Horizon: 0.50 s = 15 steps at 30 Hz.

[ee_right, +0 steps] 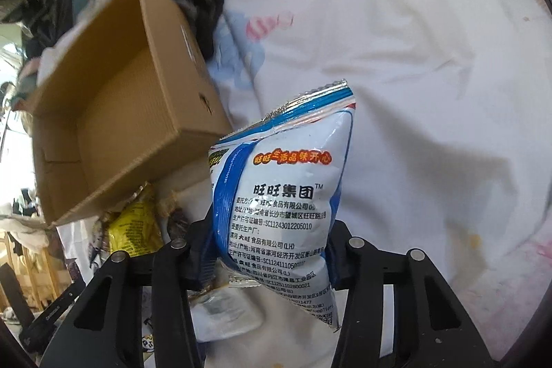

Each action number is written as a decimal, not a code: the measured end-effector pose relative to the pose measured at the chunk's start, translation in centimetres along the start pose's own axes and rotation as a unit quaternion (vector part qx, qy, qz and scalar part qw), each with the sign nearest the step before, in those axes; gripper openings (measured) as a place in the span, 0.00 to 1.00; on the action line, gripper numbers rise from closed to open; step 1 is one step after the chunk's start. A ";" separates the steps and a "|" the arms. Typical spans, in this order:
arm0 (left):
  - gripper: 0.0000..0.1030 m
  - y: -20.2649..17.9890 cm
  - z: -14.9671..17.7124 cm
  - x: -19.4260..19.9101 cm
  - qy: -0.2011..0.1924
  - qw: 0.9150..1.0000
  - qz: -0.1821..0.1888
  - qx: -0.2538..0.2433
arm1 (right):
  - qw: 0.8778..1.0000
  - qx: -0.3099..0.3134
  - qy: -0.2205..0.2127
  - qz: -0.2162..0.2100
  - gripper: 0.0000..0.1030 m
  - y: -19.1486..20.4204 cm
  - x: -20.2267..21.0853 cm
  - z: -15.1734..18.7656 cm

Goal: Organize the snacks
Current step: 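Carry both snacks into the cardboard box and open both tools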

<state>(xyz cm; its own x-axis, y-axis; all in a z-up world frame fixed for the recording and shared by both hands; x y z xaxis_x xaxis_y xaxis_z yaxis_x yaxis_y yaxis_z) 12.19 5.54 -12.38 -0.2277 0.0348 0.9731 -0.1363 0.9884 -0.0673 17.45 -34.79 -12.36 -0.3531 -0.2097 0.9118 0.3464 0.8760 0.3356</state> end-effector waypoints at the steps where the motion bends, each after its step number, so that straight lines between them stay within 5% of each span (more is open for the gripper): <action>1: 0.14 0.1 -0.1 0.2 -0.006 1.000 -0.001 0.001 | 1.000 -0.001 -0.019 0.005 0.49 -0.1 0.8 -0.5; 4: 0.14 0.4 -0.5 0.7 -0.028 1.000 -0.008 0.004 | 0.997 -0.021 -0.076 0.003 0.49 -1.2 3.6 -1.4; 9: 0.14 0.7 -2.1 3.3 -0.085 0.996 -0.025 0.010 | 0.983 -0.034 -0.166 -0.071 0.49 -0.3 7.7 -2.4; 15: 0.14 -0.8 -5.8 7.3 -0.144 0.990 -0.009 -0.007 | 0.973 0.005 -0.184 -0.140 0.49 2.9 8.5 -3.0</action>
<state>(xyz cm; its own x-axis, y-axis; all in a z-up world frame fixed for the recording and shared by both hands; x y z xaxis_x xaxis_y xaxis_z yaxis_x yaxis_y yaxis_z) 16.23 5.90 -3.94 -0.4905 -0.0236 0.8711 -0.1299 0.9904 -0.0463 18.10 -35.33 -2.94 -0.7207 -0.2731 0.6372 0.1831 0.8115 0.5549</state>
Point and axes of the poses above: each gripper's, at about its wrist camera, not at the fingertips, and x roughly against the way its jaws point, y to its left, z to its underside, the point moved 4 cm from there along -x, roughly the way its jaws point, and after that the axes turned 7 degrees about -x, right-handed, at the moved point
